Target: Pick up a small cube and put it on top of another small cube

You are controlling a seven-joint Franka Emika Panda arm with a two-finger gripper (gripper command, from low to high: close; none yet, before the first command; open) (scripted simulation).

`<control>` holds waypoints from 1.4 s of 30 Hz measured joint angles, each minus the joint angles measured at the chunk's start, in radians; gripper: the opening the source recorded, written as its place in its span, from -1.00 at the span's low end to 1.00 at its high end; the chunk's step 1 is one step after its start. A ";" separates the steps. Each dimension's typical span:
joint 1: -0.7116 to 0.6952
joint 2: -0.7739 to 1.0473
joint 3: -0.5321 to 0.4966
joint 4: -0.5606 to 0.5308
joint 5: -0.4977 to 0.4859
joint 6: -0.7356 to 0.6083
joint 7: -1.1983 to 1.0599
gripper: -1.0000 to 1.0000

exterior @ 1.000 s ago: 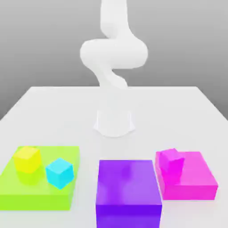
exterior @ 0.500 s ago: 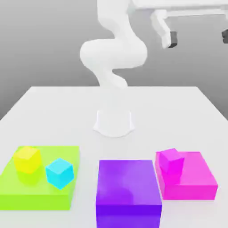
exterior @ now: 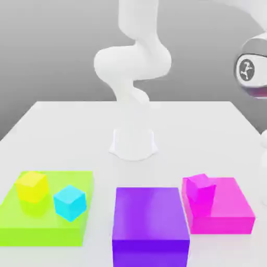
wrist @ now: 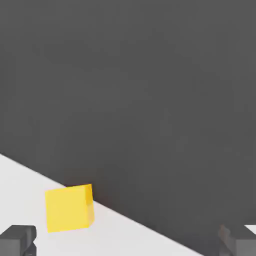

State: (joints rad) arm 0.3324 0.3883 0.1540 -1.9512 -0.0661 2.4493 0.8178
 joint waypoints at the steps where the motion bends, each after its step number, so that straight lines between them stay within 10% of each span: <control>1: 0.015 0.036 -0.001 0.011 -0.012 0.004 0.007 0.00; 8: 0.095 0.290 -0.021 0.083 -0.081 0.090 0.046 0.00; 9: 0.099 0.320 -0.025 0.091 -0.085 0.110 0.049 -1.00; 20: 0.084 0.203 -0.008 0.052 -0.061 0.032 0.018 -1.00; 42: -0.042 -0.601 0.055 -0.705 0.150 -0.006 -1.057 -1.00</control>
State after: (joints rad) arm 0.2905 -0.2128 0.2087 -2.6558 0.0837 2.4436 -0.2396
